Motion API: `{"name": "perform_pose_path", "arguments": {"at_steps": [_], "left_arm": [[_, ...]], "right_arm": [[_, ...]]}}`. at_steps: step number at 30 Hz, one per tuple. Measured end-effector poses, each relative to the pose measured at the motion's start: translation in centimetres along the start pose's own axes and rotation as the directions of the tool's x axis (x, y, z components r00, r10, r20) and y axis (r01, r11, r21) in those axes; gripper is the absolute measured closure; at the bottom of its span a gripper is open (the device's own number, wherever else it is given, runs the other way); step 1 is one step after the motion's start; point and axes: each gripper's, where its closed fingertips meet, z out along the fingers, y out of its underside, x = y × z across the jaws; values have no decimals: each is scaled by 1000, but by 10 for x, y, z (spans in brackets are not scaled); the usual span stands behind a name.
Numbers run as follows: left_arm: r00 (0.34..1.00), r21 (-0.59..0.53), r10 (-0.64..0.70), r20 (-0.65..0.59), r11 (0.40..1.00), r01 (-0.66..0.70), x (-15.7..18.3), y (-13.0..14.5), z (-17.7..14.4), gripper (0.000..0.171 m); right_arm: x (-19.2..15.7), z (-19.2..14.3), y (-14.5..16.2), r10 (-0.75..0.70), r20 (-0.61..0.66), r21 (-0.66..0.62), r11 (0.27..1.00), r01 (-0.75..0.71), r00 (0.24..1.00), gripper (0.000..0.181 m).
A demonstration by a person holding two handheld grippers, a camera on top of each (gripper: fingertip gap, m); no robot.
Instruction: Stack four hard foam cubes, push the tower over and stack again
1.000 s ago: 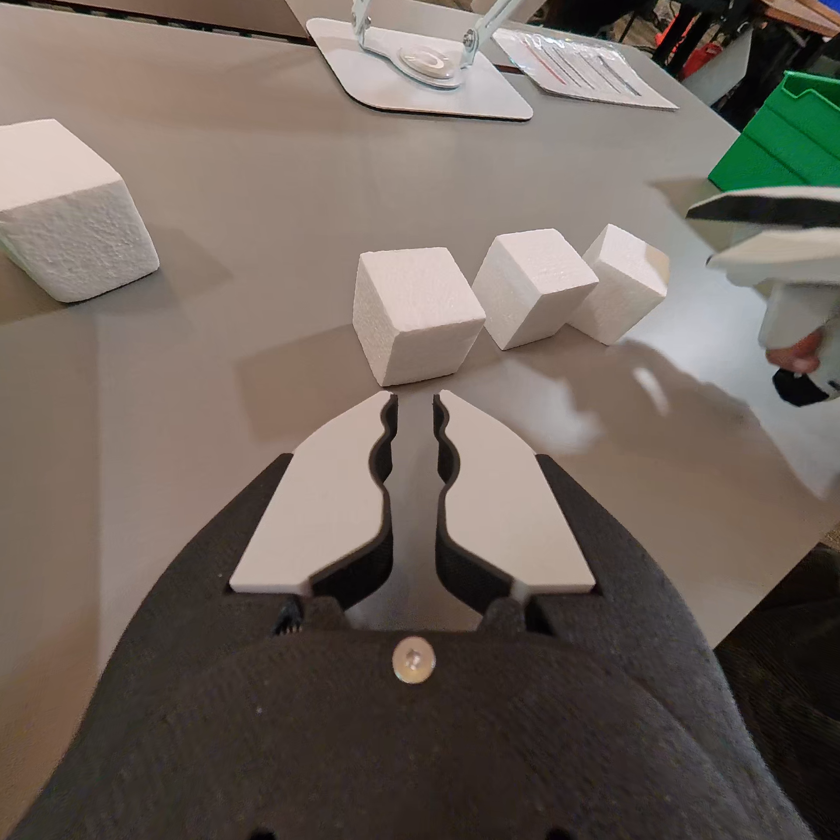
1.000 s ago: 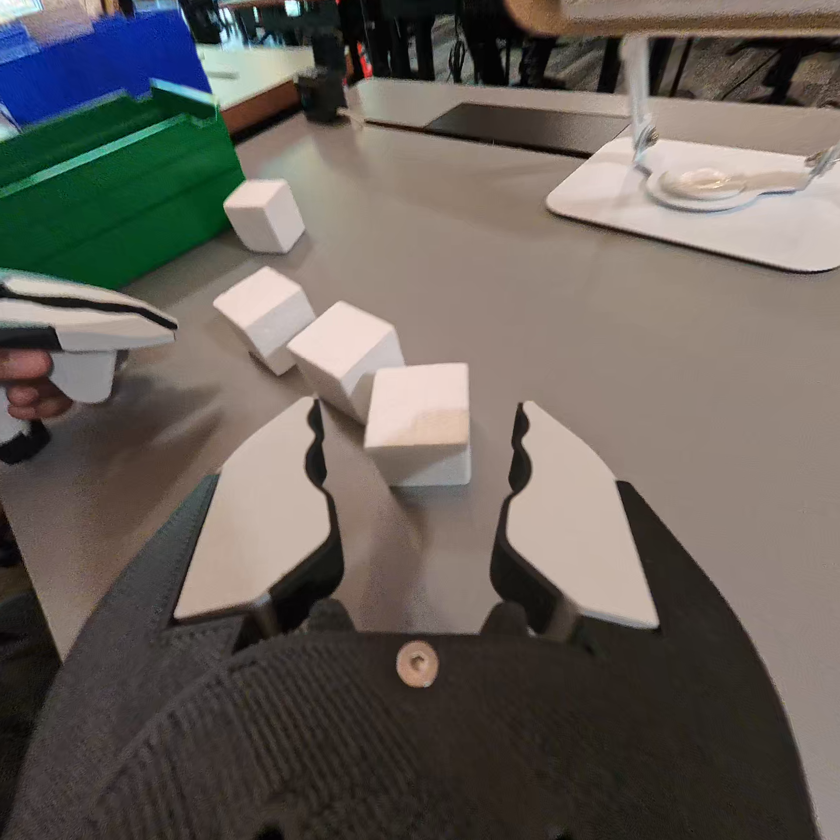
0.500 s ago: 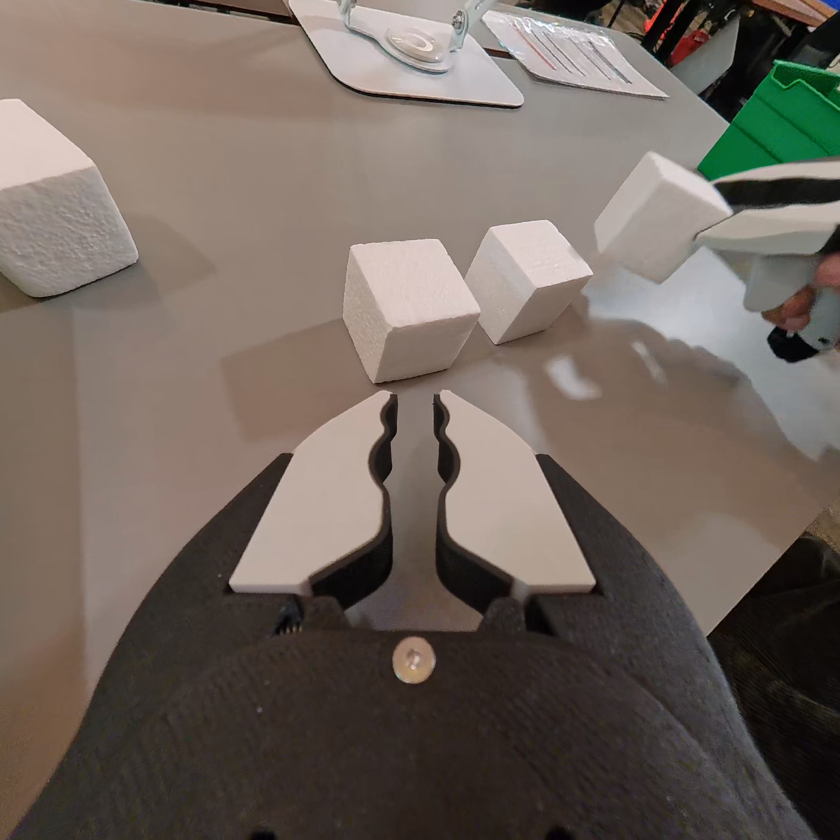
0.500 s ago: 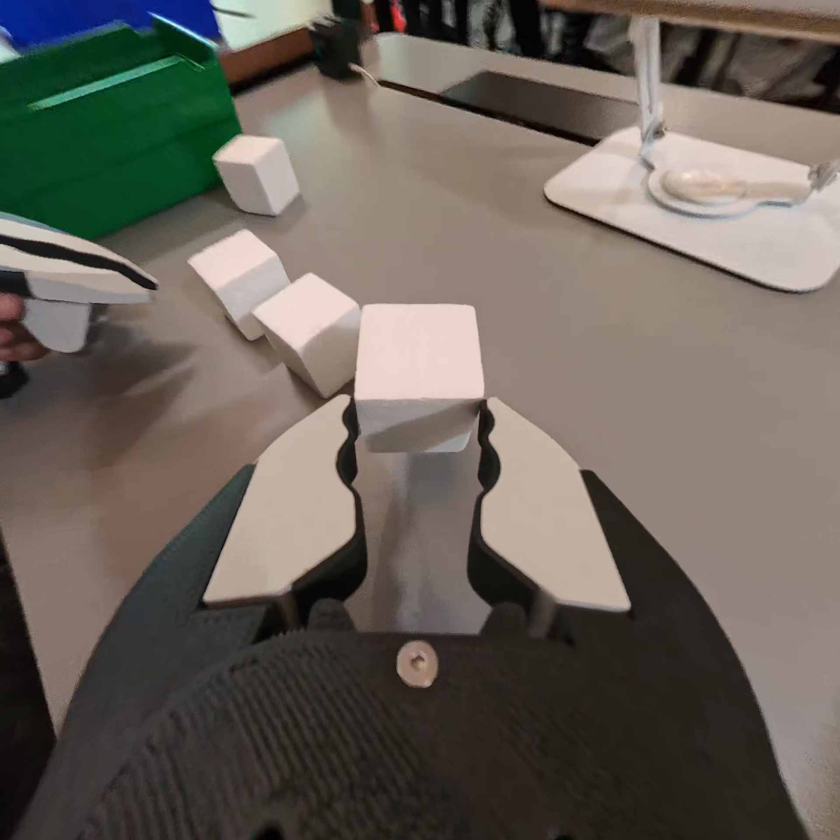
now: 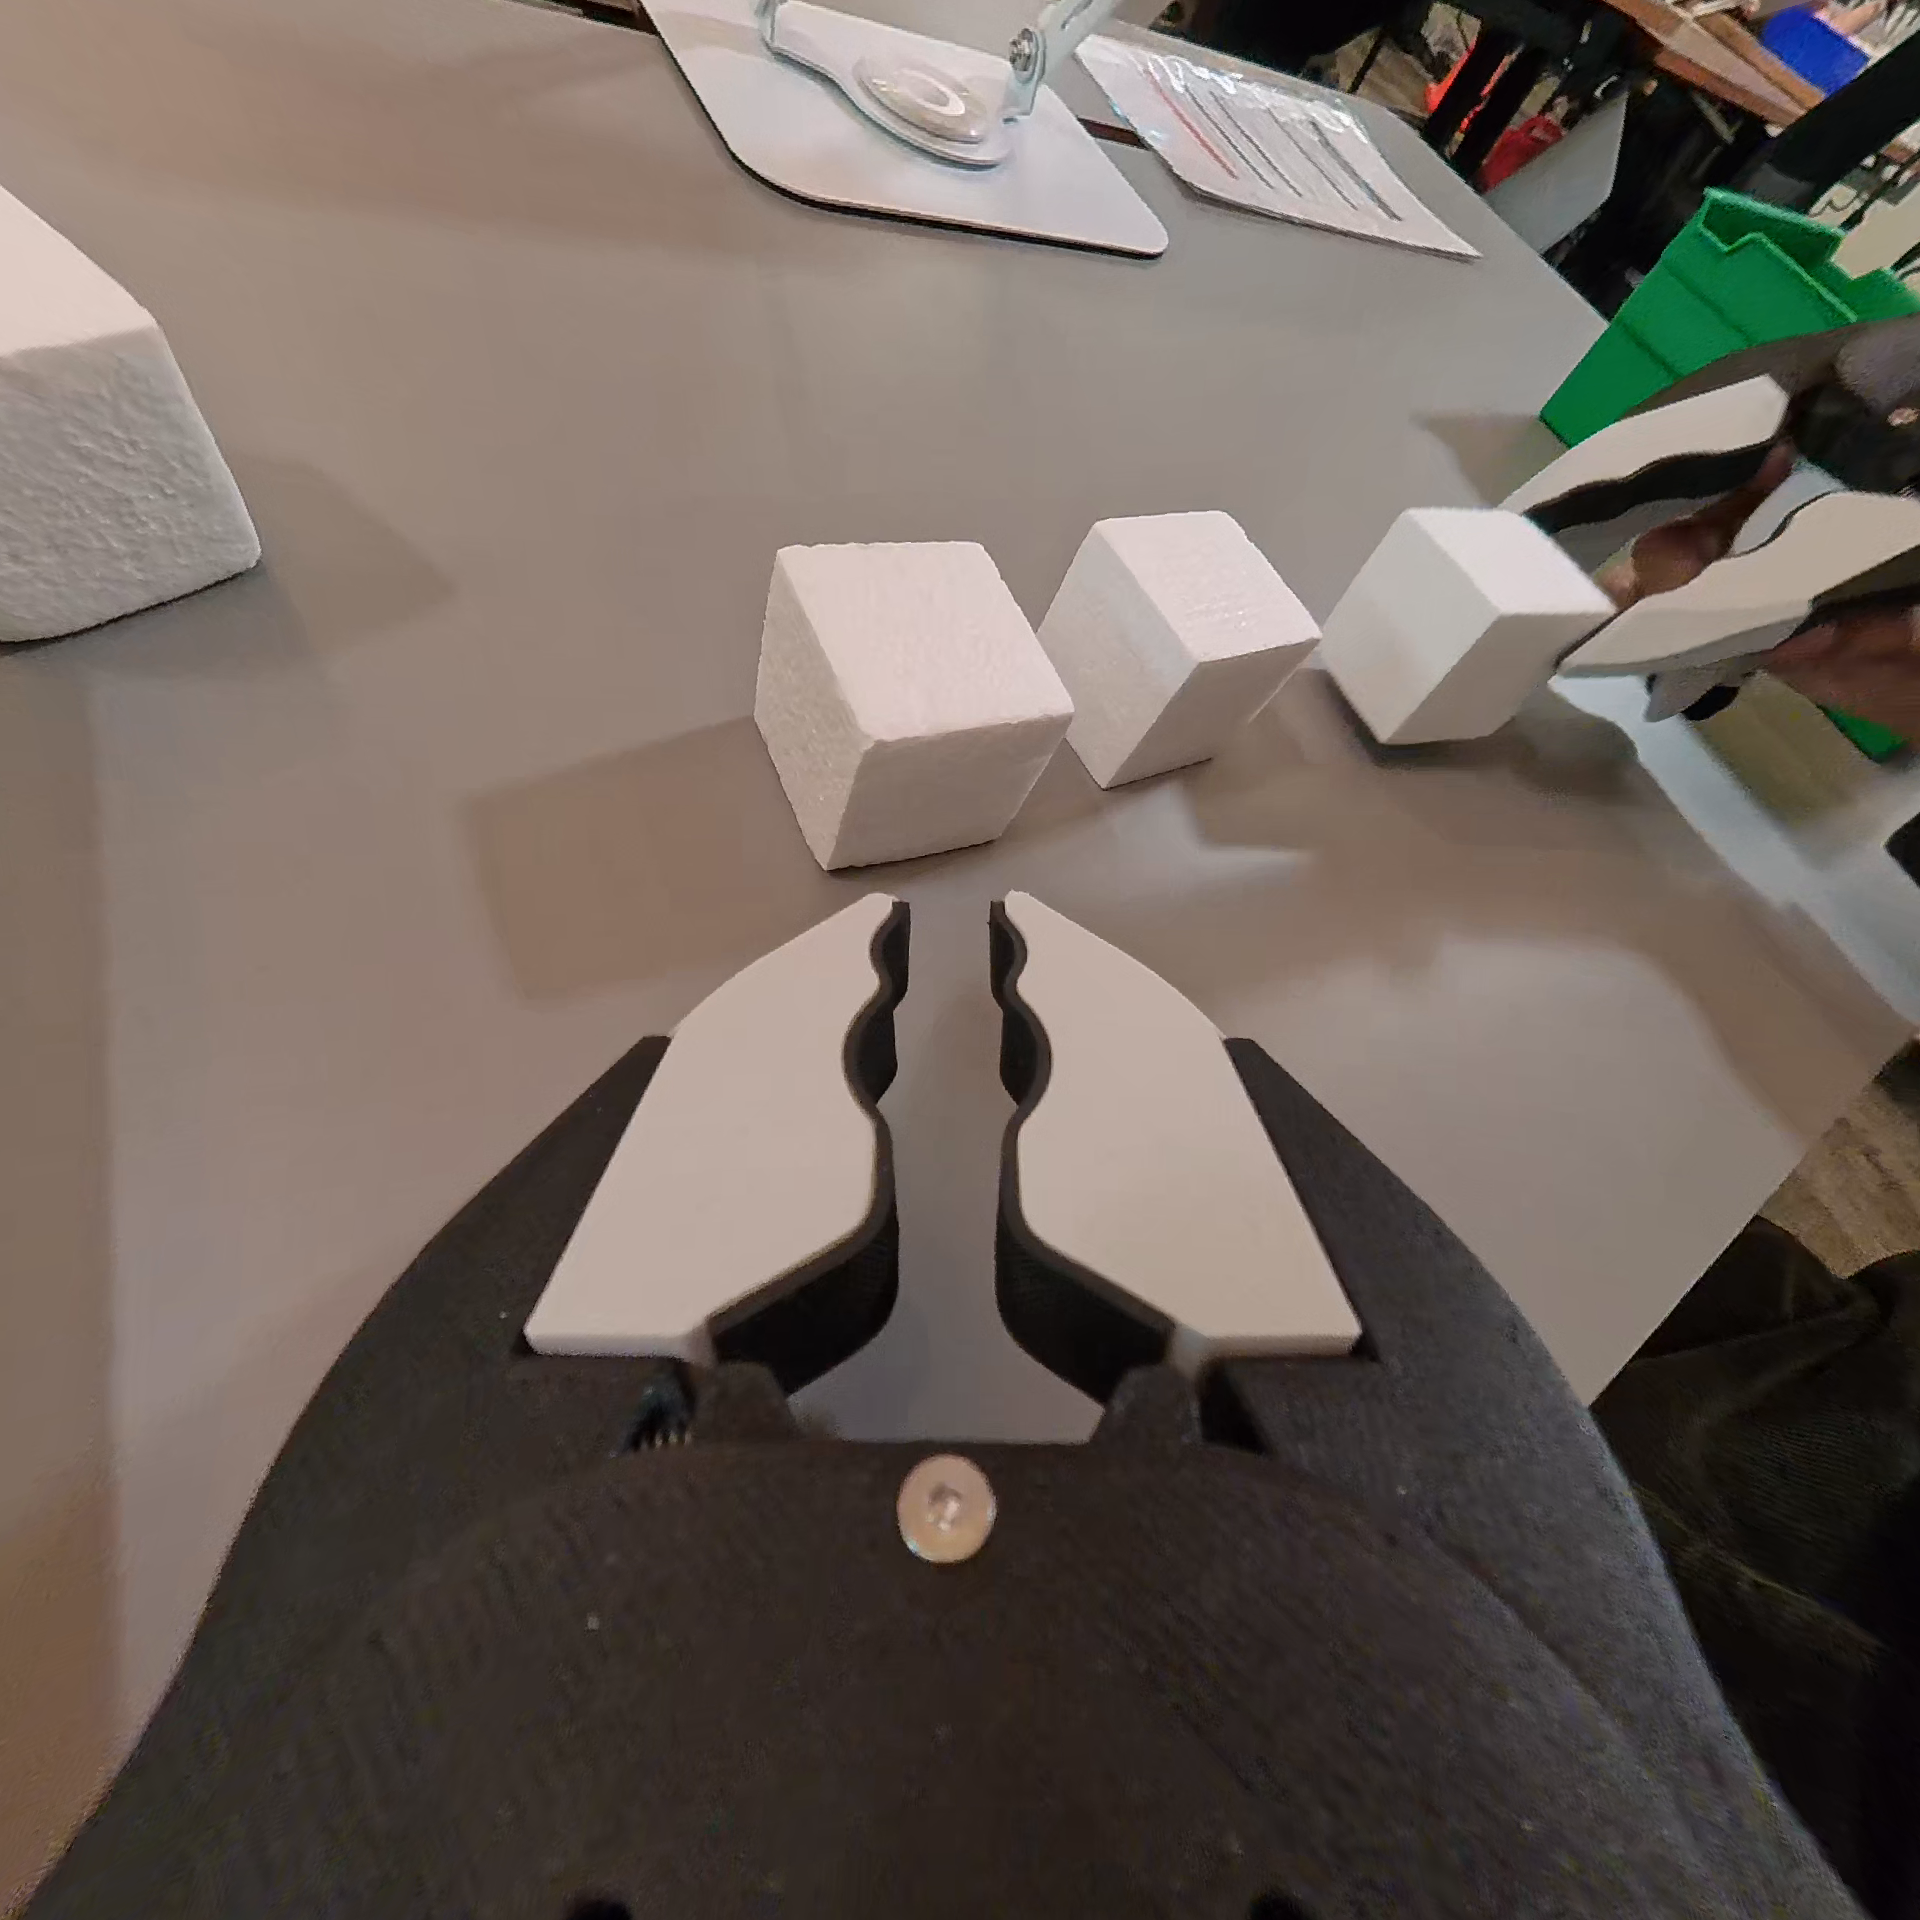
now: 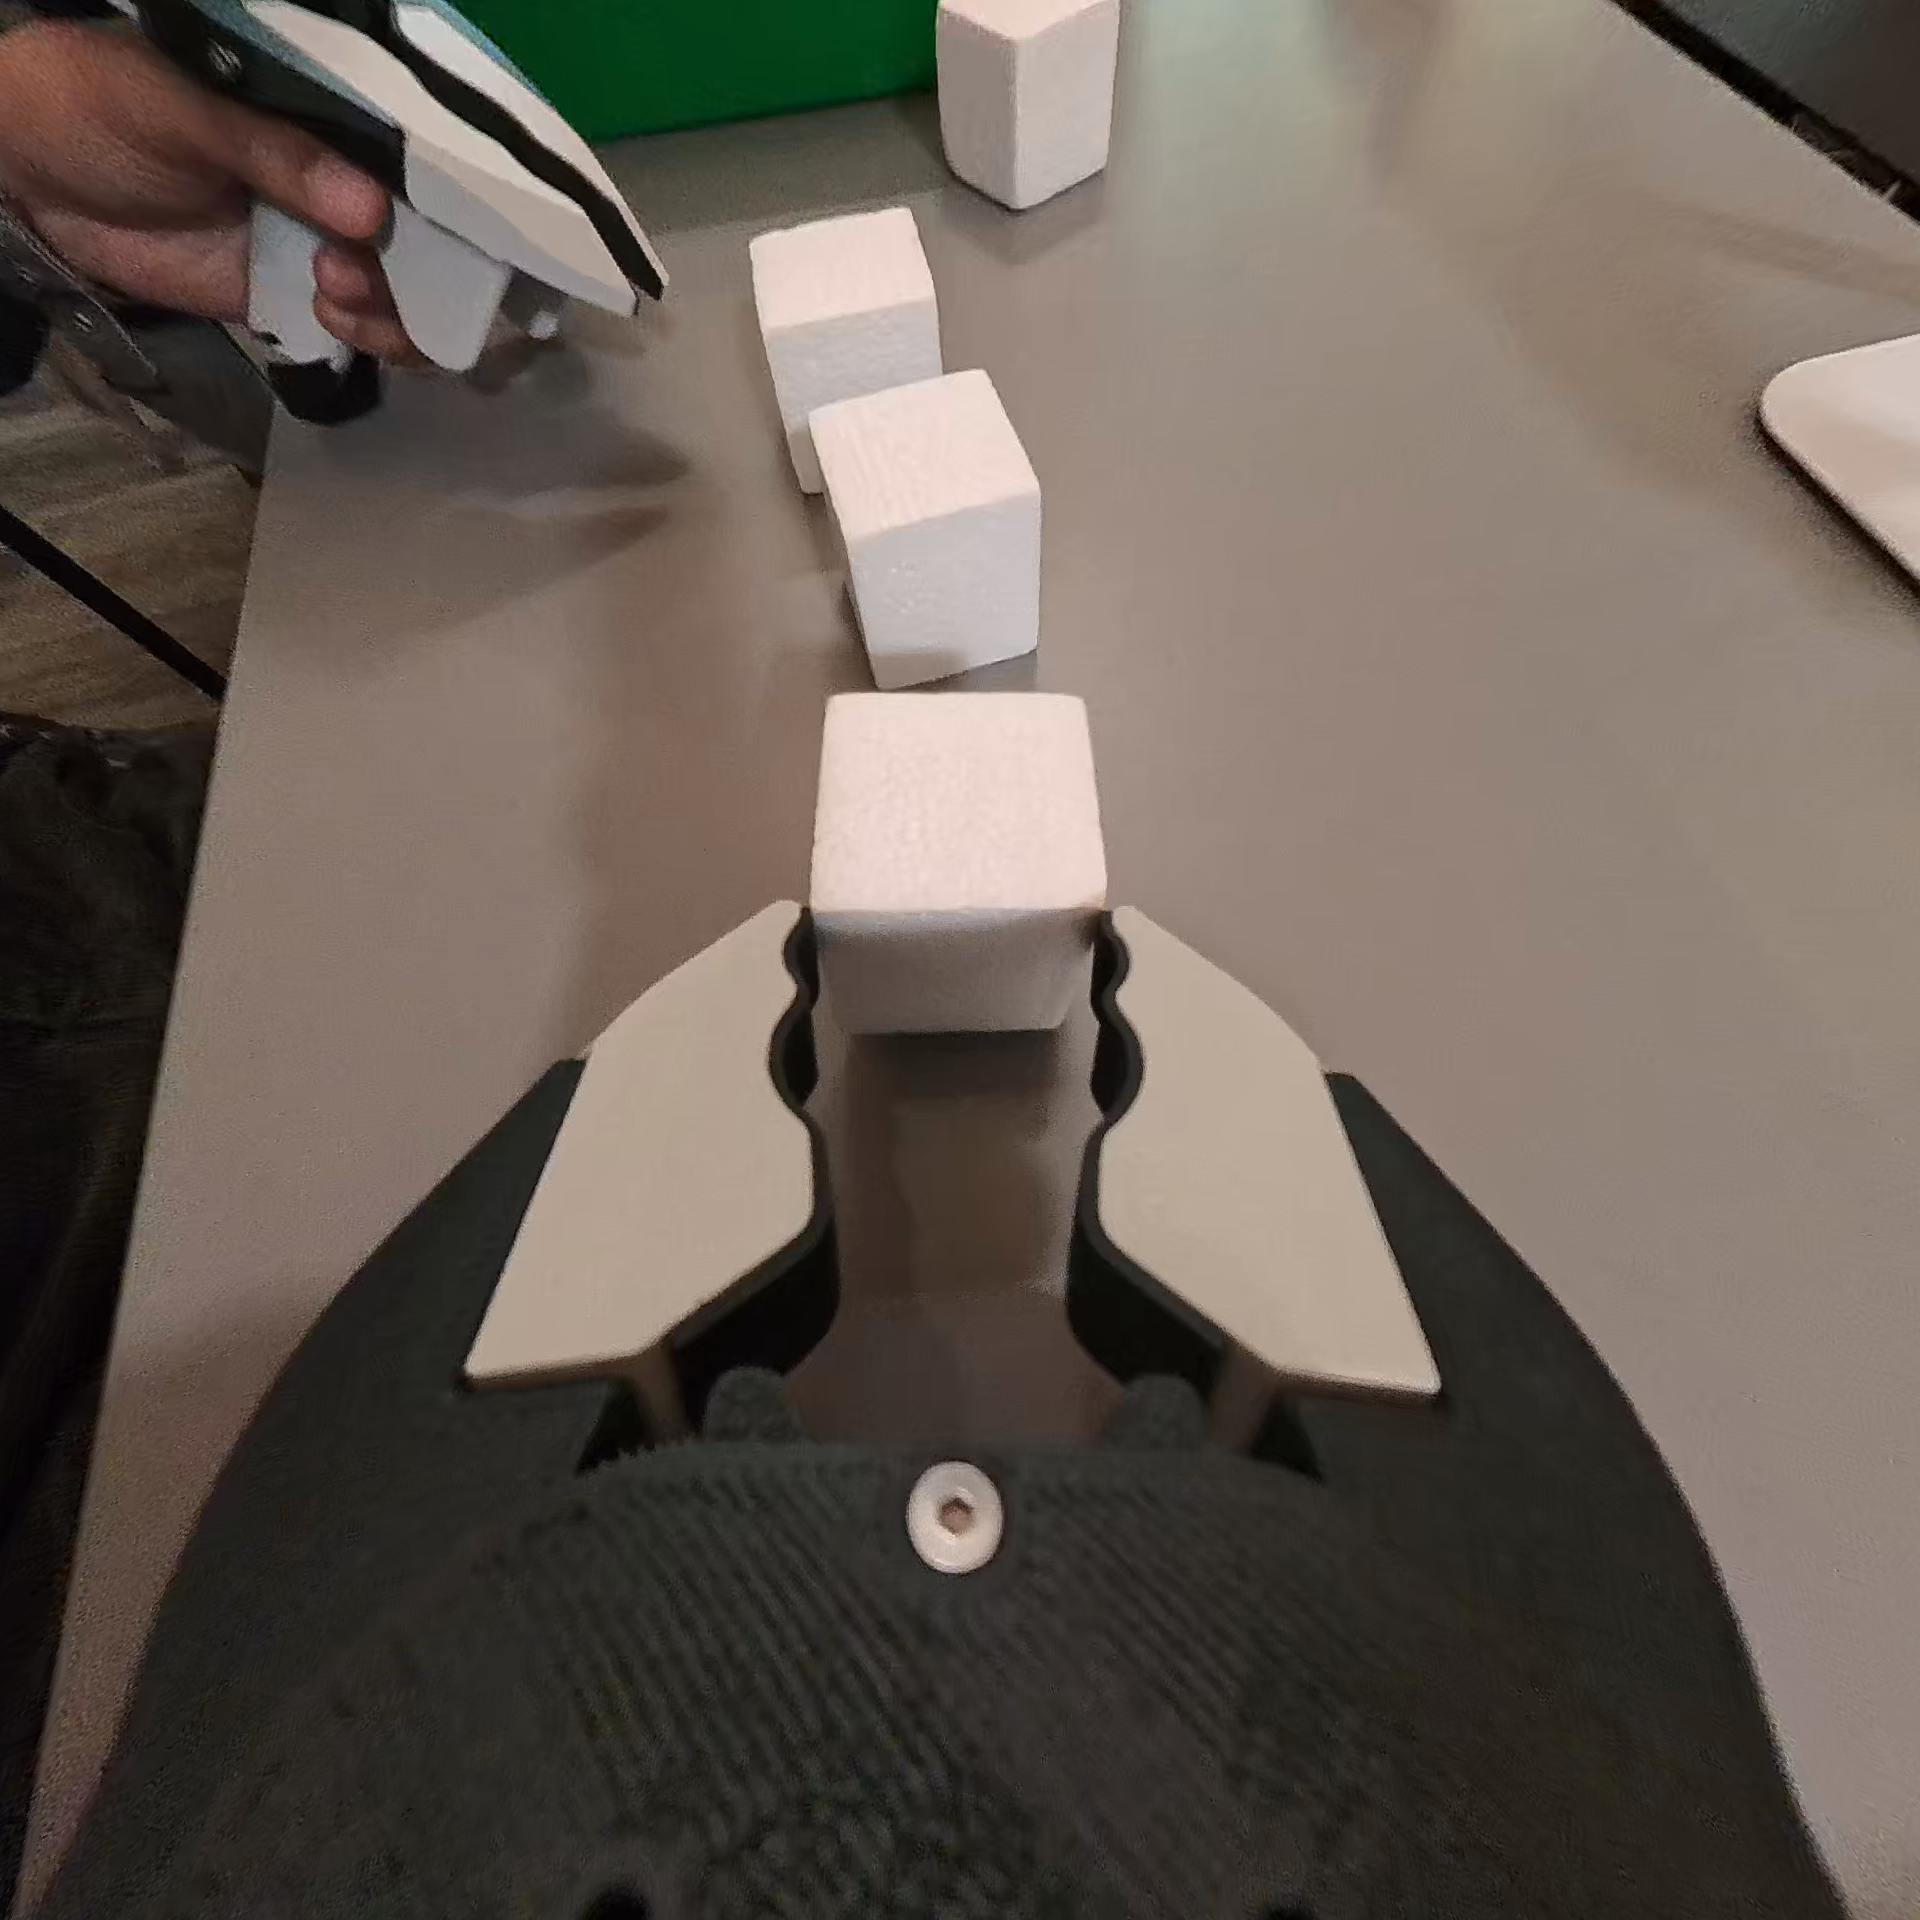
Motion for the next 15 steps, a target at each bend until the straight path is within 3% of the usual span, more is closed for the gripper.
{"name": "perform_pose_path", "arguments": {"at_steps": [3,9,13,15], "left_arm": [[1000,9,-17,-12,1000,17,1,1,-3,156],[999,9,34,-5,999,-34,6,4,-8,156],[1000,11,23,-9,1000,-23,6,5,-10,156],[1000,9,11,-11,1000,-11,5,5,-10,156]], "right_arm": [[-1,12,7,-47,-12,-61,997,46,999,130],[2,16,7,-36,-11,-62,997,35,999,129],[19,20,33,-69,-122,-194,980,44,990,109],[18,22,32,-84,-138,-199,978,55,987,105]]}}
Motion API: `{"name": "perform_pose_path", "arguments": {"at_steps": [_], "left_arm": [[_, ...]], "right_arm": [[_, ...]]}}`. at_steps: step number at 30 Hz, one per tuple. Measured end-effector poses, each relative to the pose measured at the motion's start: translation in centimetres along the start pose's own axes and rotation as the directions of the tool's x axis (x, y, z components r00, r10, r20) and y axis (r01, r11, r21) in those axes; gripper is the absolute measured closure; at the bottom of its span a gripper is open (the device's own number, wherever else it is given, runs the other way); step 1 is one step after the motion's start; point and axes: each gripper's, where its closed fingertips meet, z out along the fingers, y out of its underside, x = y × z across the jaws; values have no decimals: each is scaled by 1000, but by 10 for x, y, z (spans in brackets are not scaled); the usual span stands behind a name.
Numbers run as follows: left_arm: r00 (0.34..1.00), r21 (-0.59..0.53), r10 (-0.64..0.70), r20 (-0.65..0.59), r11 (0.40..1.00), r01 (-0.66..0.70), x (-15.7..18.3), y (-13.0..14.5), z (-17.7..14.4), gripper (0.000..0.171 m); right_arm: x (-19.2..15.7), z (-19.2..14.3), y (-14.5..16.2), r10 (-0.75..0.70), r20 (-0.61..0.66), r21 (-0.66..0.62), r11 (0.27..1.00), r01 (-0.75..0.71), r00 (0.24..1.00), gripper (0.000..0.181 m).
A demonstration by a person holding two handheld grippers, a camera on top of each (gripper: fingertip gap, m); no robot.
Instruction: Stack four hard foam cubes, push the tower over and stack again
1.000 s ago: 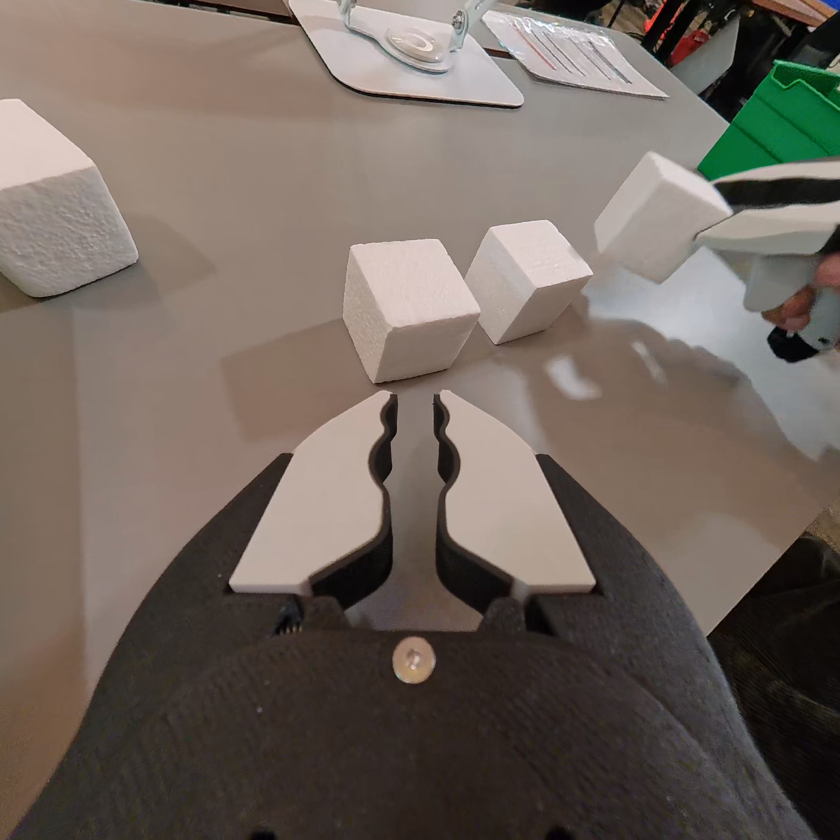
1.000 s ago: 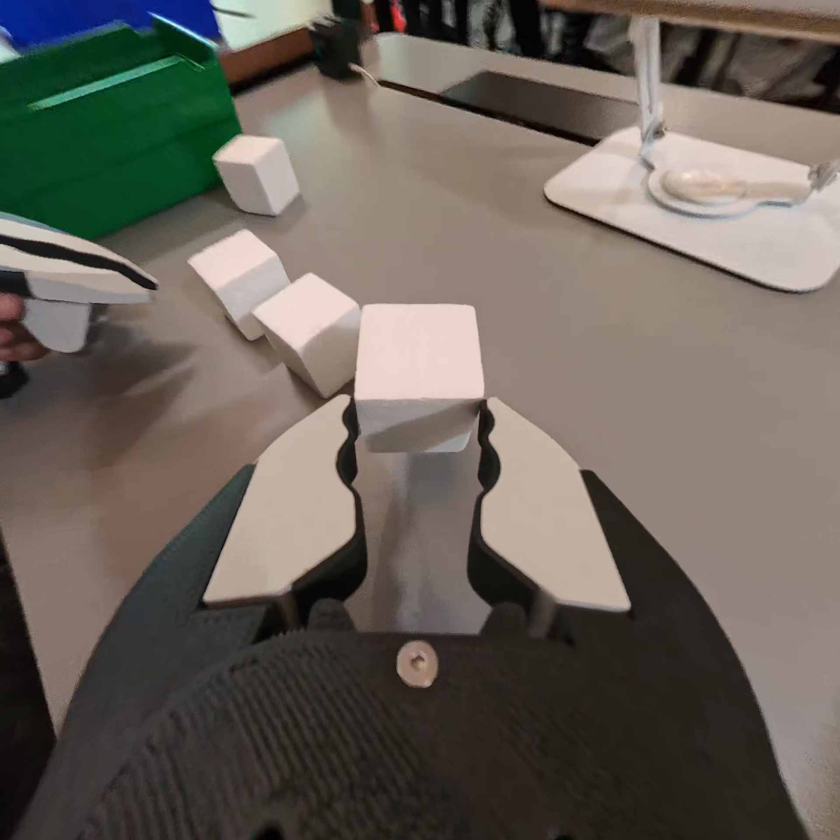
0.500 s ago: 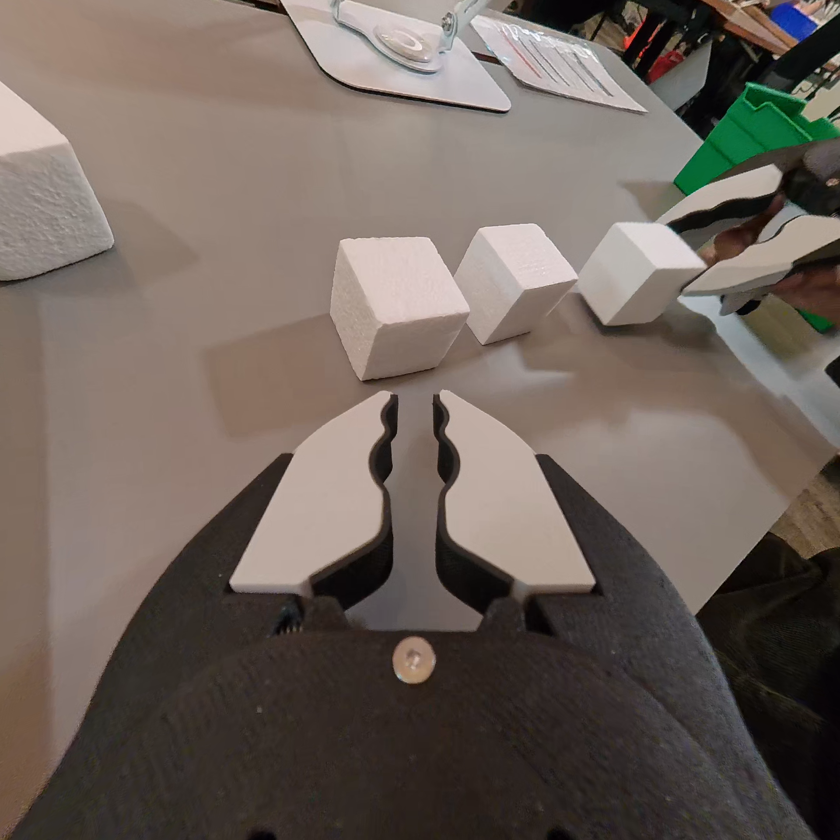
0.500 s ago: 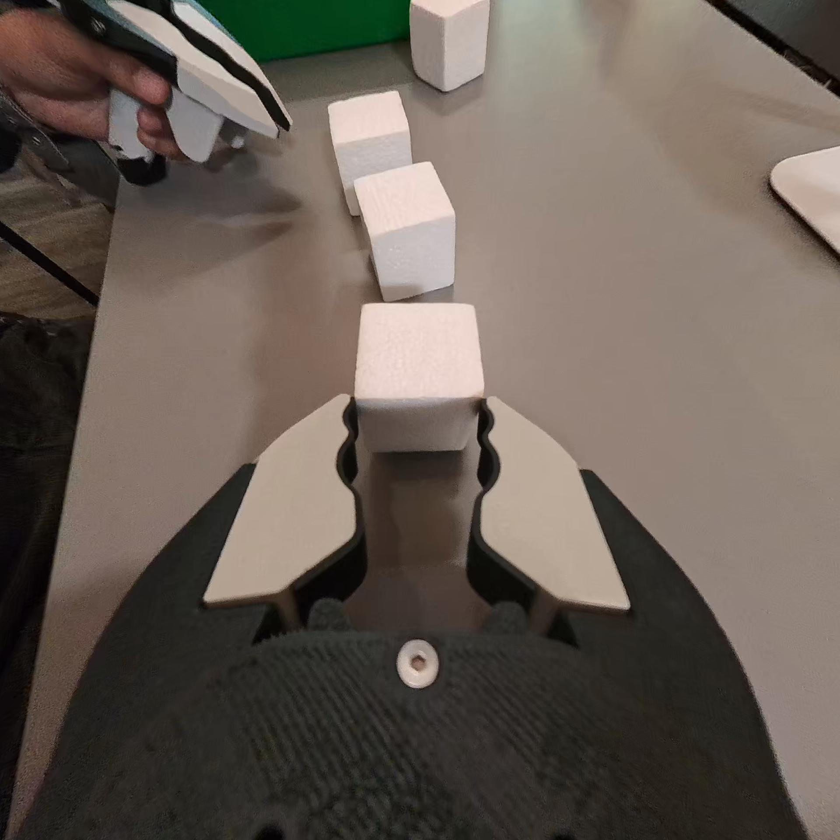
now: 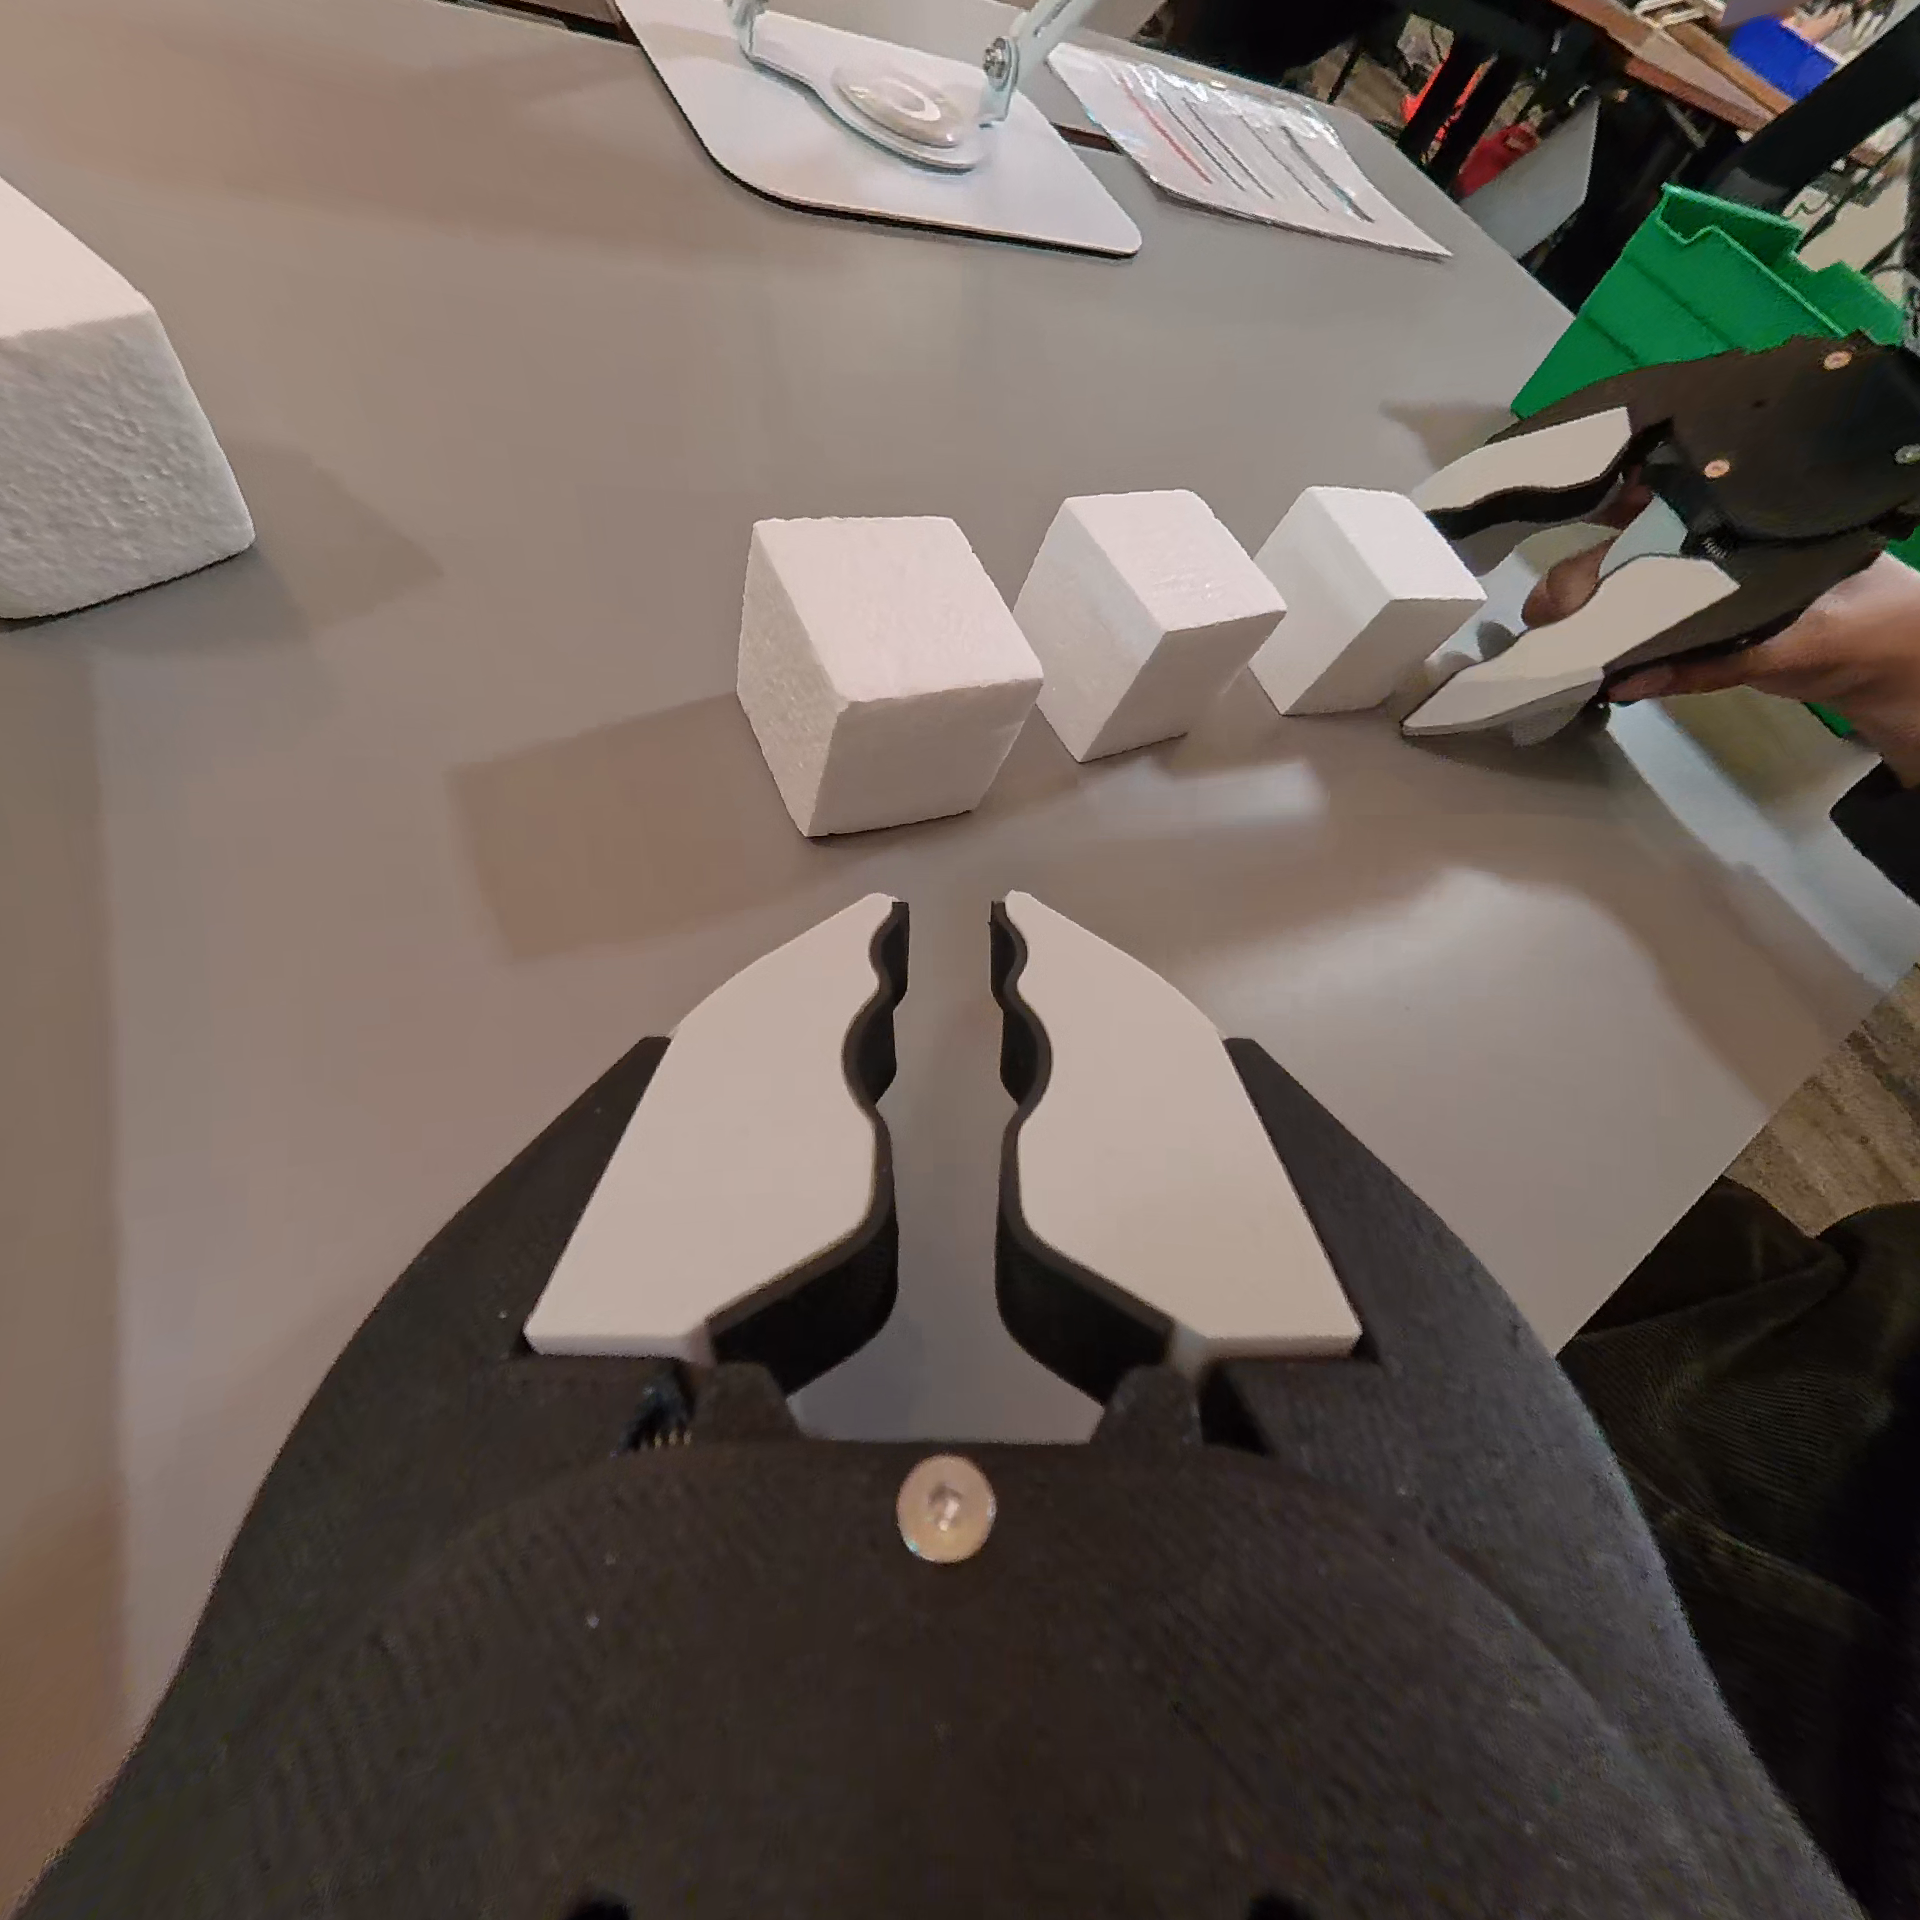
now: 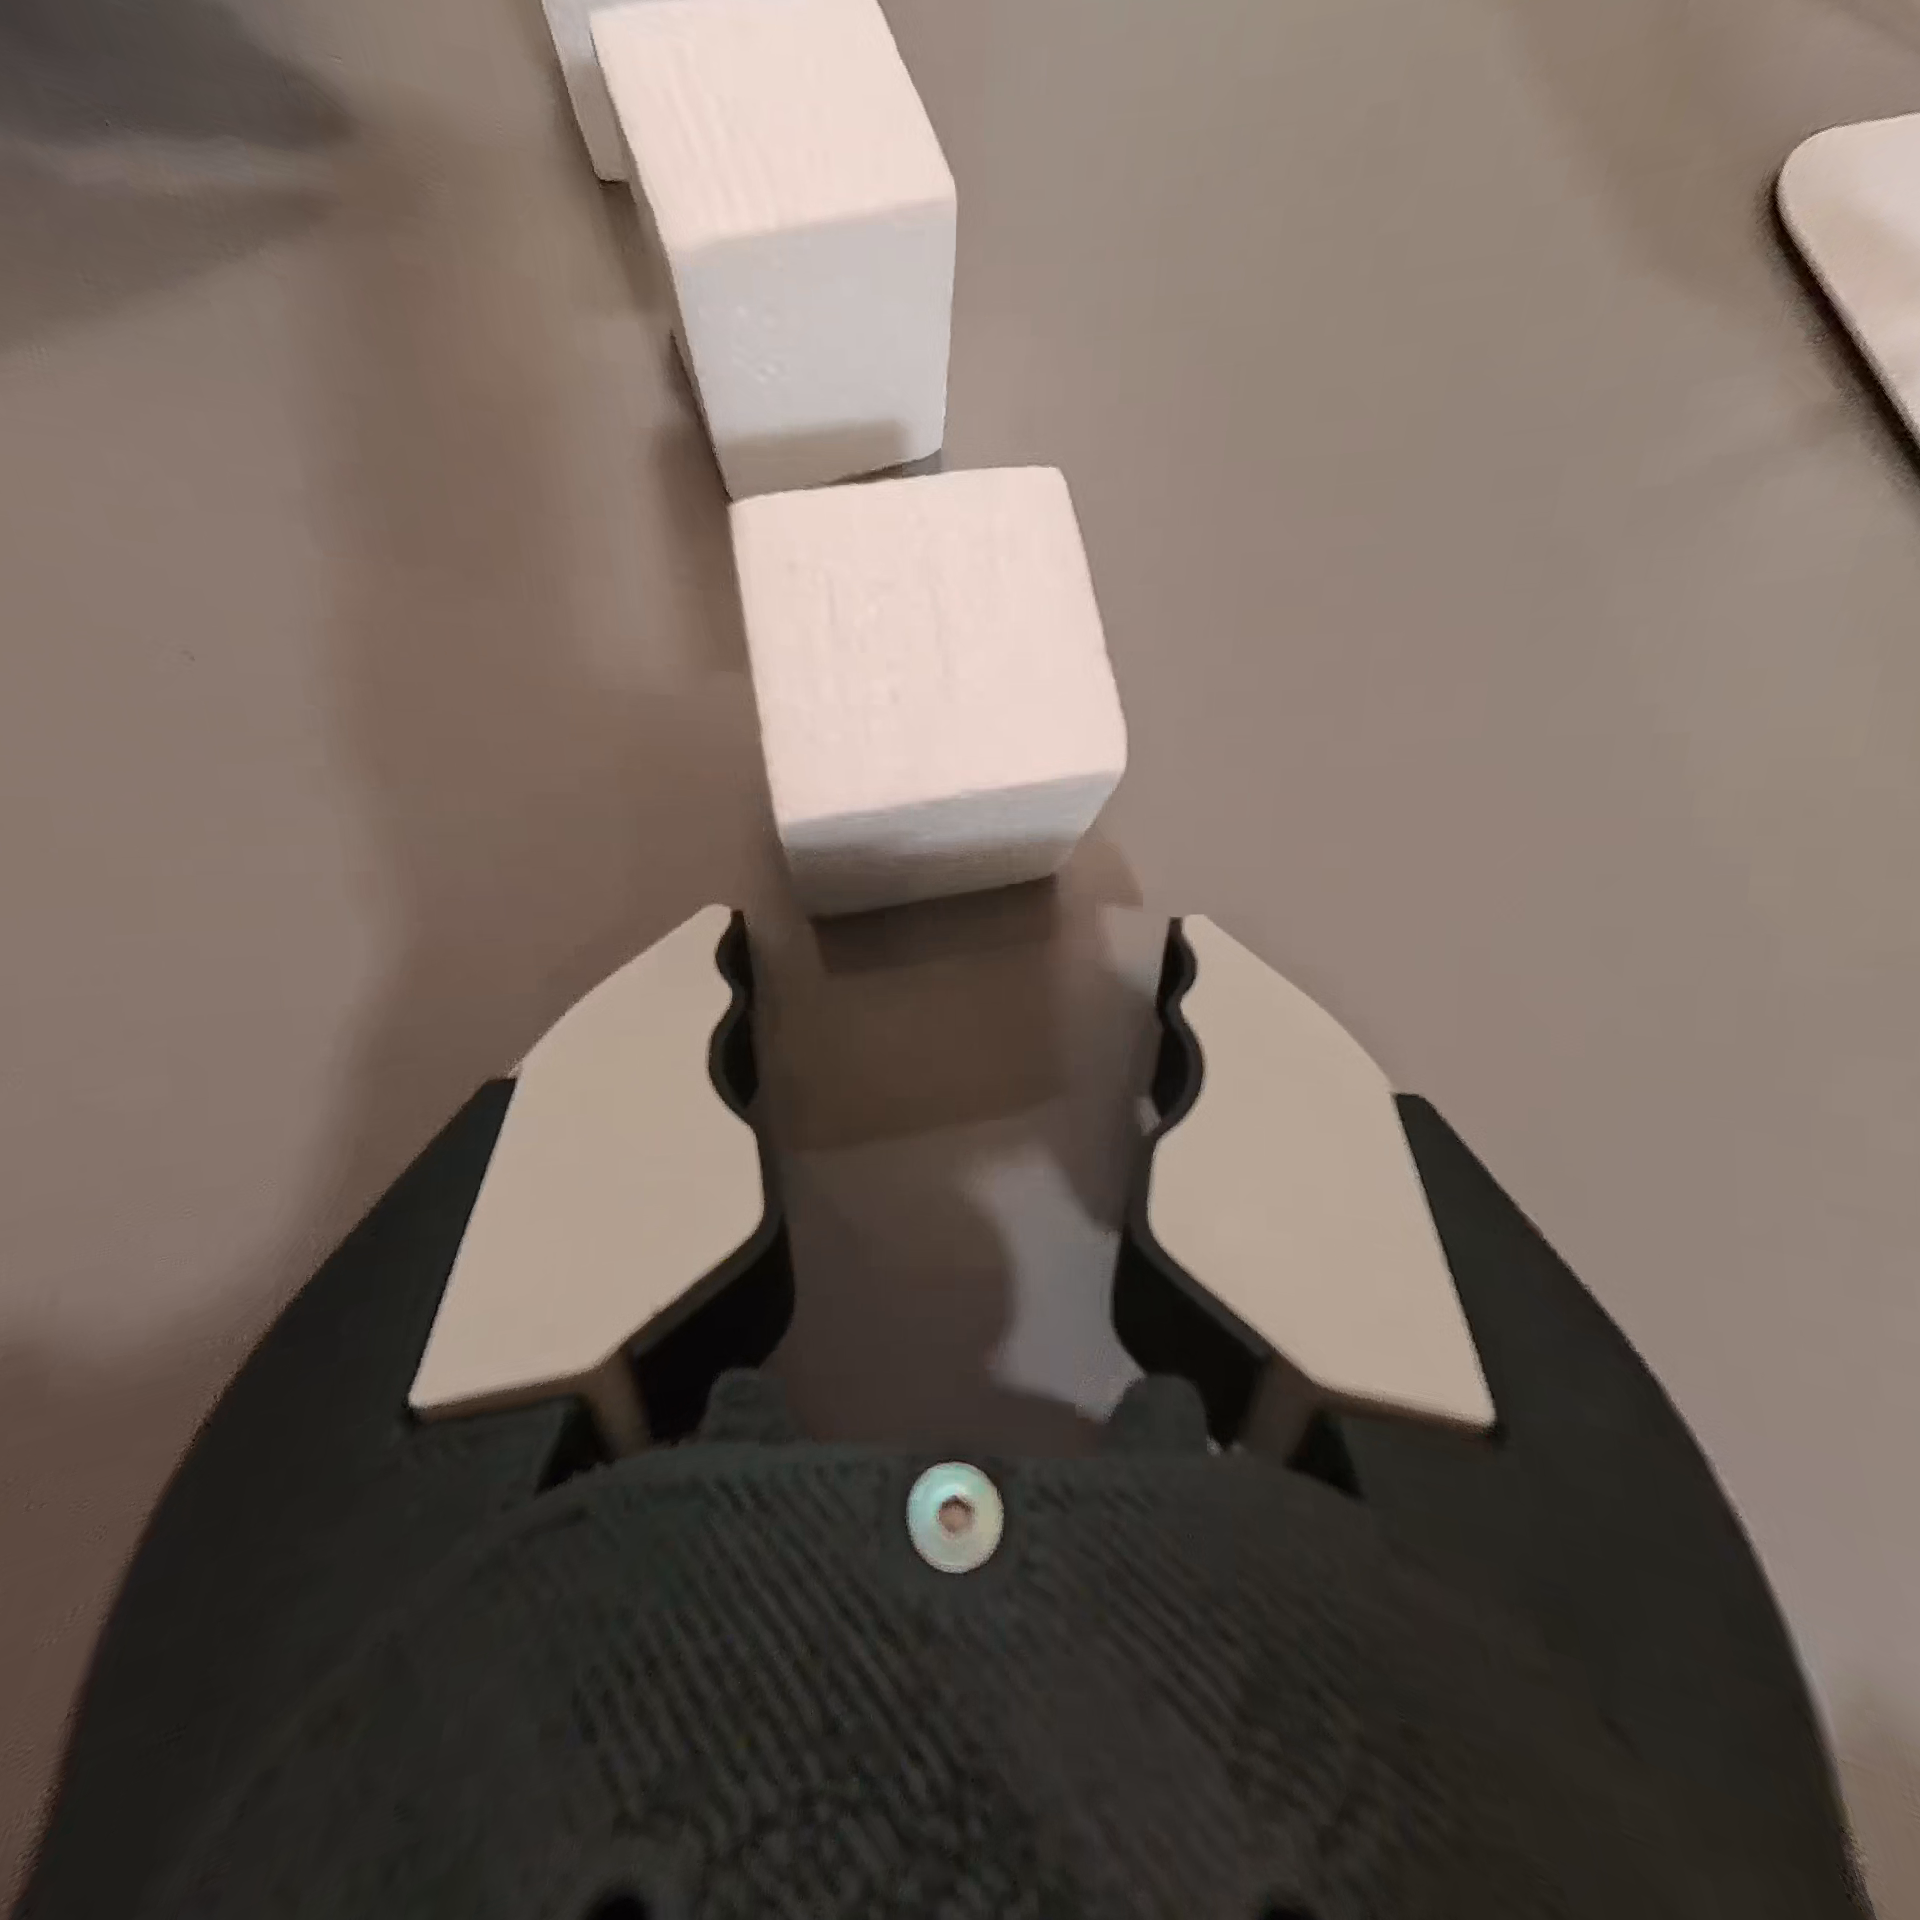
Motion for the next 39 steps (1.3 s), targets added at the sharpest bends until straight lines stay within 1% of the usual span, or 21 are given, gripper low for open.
{"name": "perform_pose_path", "arguments": {"at_steps": [5,9,13,17,19,20,21,23,26,29,35,39], "left_arm": [[1000,-18,1,-6,1000,-2,1,1,4,156],[1000,-15,29,-12,999,-29,4,-2,9,157],[999,-27,43,-20,999,-44,8,-2,13,157],[999,-27,43,-29,999,-44,9,-3,16,157],[999,-28,41,-34,999,-42,10,-4,17,157],[998,-30,41,-36,999,-42,11,-4,18,157],[998,-30,43,-38,999,-44,11,-4,18,157],[998,-31,46,-42,998,-47,12,-4,19,157],[998,-37,48,-48,998,-50,14,-4,21,157],[997,-41,49,-53,998,-51,15,-4,22,157],[997,-40,48,-57,998,-51,16,-4,23,157],[997,-40,47,-58,998,-49,16,-4,23,157]], "right_arm": [[-5,-2,-1,0,-13,6,1000,0,1000,100],[2,-8,6,32,-71,6,999,-32,997,100],[14,-18,5,154,-132,65,987,-147,979,103],[31,-28,8,276,-182,122,959,-257,944,114],[35,-31,11,315,-174,133,946,-295,933,114],[34,-33,11,318,-162,138,945,-297,934,122],[33,-35,11,314,-153,149,945,-292,937,126],[27,-38,5,282,-124,183,949,-257,951,129],[16,-41,-9,215,-86,241,952,-189,973,127],[0,-39,-20,178,-22,271,948,-166,984,123],[-9,-30,-28,135,-38,265,957,-120,990,124],[-3,-24,-30,105,-112,244,967,-75,988,126]]}}
